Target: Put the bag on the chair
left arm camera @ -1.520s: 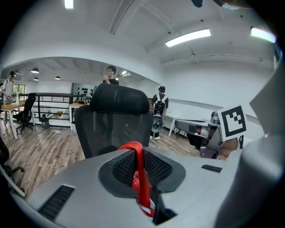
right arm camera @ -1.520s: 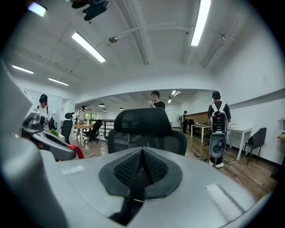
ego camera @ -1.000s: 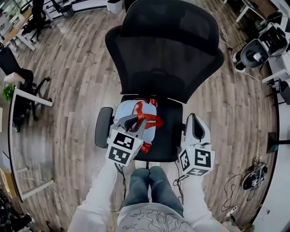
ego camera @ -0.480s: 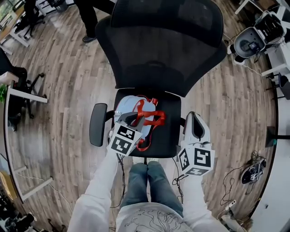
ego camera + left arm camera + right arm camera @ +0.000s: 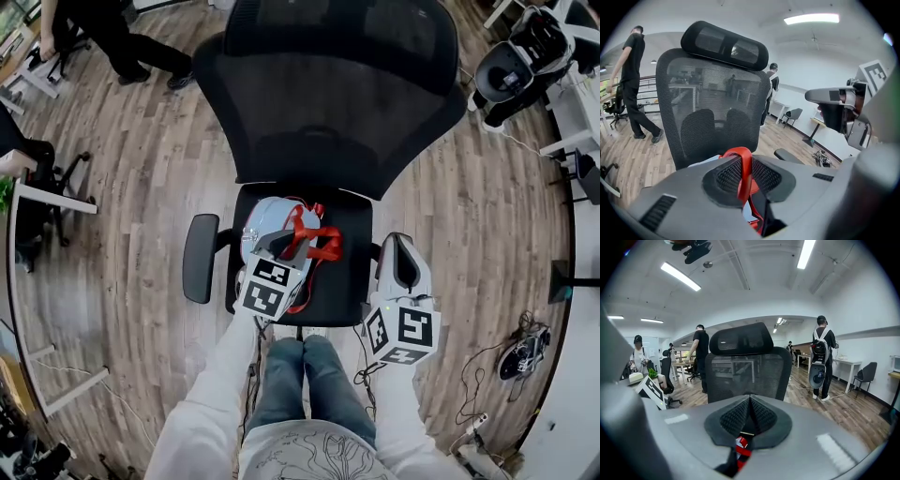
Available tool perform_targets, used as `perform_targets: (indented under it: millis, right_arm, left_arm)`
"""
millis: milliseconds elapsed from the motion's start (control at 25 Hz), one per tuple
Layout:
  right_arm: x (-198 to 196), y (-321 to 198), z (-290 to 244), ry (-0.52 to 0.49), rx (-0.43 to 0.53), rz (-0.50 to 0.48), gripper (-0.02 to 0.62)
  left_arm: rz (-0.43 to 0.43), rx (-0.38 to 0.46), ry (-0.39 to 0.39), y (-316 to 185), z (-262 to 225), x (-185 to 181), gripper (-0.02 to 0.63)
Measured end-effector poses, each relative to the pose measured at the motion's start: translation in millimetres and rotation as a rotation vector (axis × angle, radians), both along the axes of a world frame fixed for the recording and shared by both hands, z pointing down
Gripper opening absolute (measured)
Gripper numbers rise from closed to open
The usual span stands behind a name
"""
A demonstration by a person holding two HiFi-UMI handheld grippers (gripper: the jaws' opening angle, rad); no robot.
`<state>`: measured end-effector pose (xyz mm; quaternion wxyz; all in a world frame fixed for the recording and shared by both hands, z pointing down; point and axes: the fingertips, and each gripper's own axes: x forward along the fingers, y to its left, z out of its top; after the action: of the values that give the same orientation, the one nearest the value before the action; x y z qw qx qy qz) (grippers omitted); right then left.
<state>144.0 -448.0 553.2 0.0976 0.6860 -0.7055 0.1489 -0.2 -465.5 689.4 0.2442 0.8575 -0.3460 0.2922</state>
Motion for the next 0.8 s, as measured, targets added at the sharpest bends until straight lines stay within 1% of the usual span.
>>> perform_targets:
  millis: [80,240,320,440,560,640,760,800]
  right_arm:
    - [1.7,1.2,-4.4,0.003,0.009,0.007,0.009]
    - [0.0,2.3,-15.7,0.01,0.025,0.013,0.009]
    - [-2.2,4.7,-23.5,0.008,0.037,0.006,0.009]
    - [-3.9,10.2,-37.9,0.007,0.062,-0.01,0.009]
    - [-7.4,14.2,-54.1,0.002,0.092,-0.021,0.009]
    - [-10.4,16.8,-65.8,-0.005,0.115,-0.029,0.009]
    - [-14.7,21.3,-84.8,-0.011,0.153,-0.048,0.009]
    - [-16.2,22.8,-91.6,-0.012,0.166,-0.054,0.009]
  left_arm:
    - [0.004,0.015,0.009,4.3,-2.4,3.1,0.059]
    - [0.01,0.042,0.044,12.4,-14.8,6.0,0.118]
    - [-0.001,0.051,0.055,16.6,-24.0,5.1,0.129]
    - [-0.033,0.087,0.091,22.5,-51.5,4.0,0.13]
    - [-0.076,0.155,0.153,25.0,-94.4,0.5,0.129]
    - [-0.109,0.217,0.189,25.5,-128.4,-3.4,0.118]
    - [-0.158,0.325,0.235,27.3,-180.1,-9.3,0.036]
    - [-0.171,0.362,0.243,28.4,-195.9,-11.4,0.031]
